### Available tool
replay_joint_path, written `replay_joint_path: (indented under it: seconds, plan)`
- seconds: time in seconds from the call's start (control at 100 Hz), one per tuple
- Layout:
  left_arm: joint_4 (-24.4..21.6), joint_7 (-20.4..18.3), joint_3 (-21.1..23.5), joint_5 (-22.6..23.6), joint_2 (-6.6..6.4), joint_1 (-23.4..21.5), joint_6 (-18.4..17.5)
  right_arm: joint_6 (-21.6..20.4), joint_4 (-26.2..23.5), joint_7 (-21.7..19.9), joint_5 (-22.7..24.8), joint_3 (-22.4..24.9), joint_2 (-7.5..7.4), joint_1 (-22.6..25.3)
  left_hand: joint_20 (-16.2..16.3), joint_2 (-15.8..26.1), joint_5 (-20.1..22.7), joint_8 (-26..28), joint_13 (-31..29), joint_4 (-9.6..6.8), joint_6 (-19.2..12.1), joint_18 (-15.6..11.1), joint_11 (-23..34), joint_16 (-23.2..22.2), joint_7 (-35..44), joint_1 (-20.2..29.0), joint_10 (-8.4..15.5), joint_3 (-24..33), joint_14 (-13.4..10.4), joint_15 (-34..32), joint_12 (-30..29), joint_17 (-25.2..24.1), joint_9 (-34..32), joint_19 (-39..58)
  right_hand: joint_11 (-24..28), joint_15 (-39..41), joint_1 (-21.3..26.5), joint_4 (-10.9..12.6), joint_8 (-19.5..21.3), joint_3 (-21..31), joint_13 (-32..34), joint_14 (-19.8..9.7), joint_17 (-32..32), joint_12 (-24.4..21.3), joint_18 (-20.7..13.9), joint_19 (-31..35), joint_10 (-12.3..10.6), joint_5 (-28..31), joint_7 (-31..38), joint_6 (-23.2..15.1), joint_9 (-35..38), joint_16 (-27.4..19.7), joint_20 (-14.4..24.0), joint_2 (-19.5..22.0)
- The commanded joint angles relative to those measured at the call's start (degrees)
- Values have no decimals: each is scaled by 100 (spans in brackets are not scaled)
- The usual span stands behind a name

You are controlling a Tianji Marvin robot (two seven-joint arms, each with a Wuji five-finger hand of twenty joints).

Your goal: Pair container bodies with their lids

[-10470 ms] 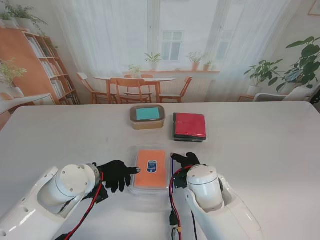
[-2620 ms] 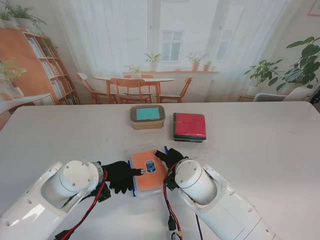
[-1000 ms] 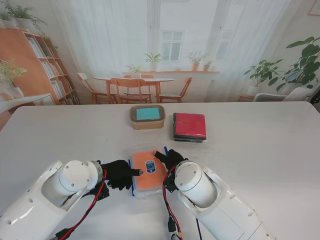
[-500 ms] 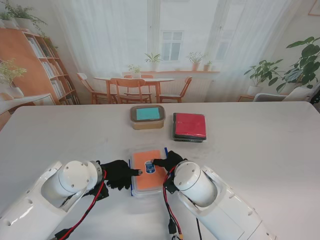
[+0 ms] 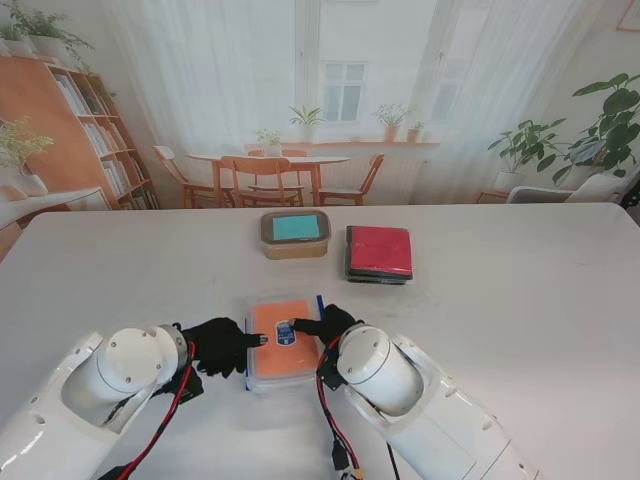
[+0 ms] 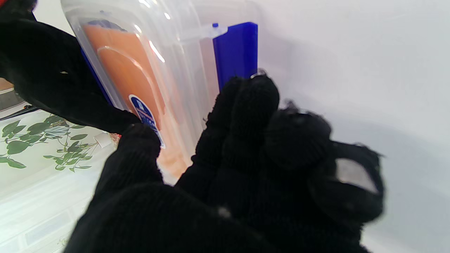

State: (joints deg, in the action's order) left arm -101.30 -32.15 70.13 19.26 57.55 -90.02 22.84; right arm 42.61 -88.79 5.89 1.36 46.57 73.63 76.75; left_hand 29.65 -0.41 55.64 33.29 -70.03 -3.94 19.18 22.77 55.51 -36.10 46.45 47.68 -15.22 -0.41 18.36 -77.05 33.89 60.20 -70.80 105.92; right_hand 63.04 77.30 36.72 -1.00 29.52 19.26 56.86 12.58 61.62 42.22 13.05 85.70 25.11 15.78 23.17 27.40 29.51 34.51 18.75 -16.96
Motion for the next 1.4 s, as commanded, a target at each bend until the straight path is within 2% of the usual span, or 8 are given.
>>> replay_joint_path:
  seconds: [0.0,0.43,0.98,1.07,1.14,1.21,1.23,1.39]
  plan:
    - [-66,-1,-4,21,29,-38,-38,-23,90,-143,-38,-102,59,34,-95,-45,-303,122,-35,-8,-307,-1517,-35,-89,-201,-8,215,-39,375,-261,29,186,11,1380,200,994,998,348,124,891,213,-521,750,131,-3324,2892,-163,-135,-18,-486,-149,428,421,-474]
    - [-104,-98,87,207,-7,-142,38,-112,193,5,69,-121,99,50,-178,-43,-292,73,4,4,-300,-1464,-107,-73,-255,-9,181,-37,427,-196,-12,178,25,1363,524,1018,1133,175,242,1659,317,-1063,773,409,-3573,2917,-316,-207,143,-580,-251,536,468,-751]
    - [-308,-119,613,659,-22,-606,119,-216,369,21,64,-193,123,-2,-232,-42,-361,42,75,11,-267,-1438,-162,-53,-289,-39,186,-41,433,-128,-42,109,84,1330,761,1085,1246,-51,258,1900,423,-1398,791,513,-3673,2934,-429,-231,273,-625,-243,549,553,-894]
    - [-378,147,728,787,30,-791,240,-236,376,16,42,-196,125,-10,-146,-60,-523,-141,426,50,-173,-1035,-653,35,-632,-114,78,-45,628,430,-241,-409,312,820,763,1085,1243,-56,254,1900,422,-1399,792,516,-3673,2931,-429,-240,281,-629,-244,550,559,-889]
    - [-448,425,793,847,88,-935,424,-249,380,12,34,-201,126,-17,239,-110,-629,-370,792,61,-21,-493,-1150,134,-1016,-130,-146,-47,906,1003,-490,-976,515,121,761,1085,1246,-57,250,1900,422,-1398,792,518,-3673,2930,-428,-249,284,-627,-257,551,563,-882]
    - [-521,581,865,863,121,-1050,629,-263,384,12,11,-202,130,-22,430,-122,-846,-547,1181,76,144,-159,-1546,293,-1394,-182,-350,-47,1066,1488,-718,-1529,801,-542,761,1084,1247,-59,245,1898,422,-1398,792,521,-3673,2928,-426,-253,290,-630,-262,552,568,-882]
    - [-542,636,879,845,132,-1076,712,-268,385,13,4,-202,131,-23,664,-131,-916,-613,1309,80,187,-67,-1640,334,-1514,-183,-416,-51,1128,1635,-808,-1688,893,-815,760,1084,1246,-59,243,1897,422,-1398,792,521,-3673,2927,-427,-255,291,-628,-266,552,569,-881]
    - [-688,1092,964,226,248,-1184,1496,-322,382,13,-28,-210,134,-38,990,-95,-2209,-903,2497,87,528,579,-2410,693,-2368,-219,-1029,-53,1589,2699,-1219,-3045,1899,-2283,748,1078,1245,-56,231,1896,411,-1392,792,520,-3673,2925,-414,-277,288,-622,-295,552,575,-873]
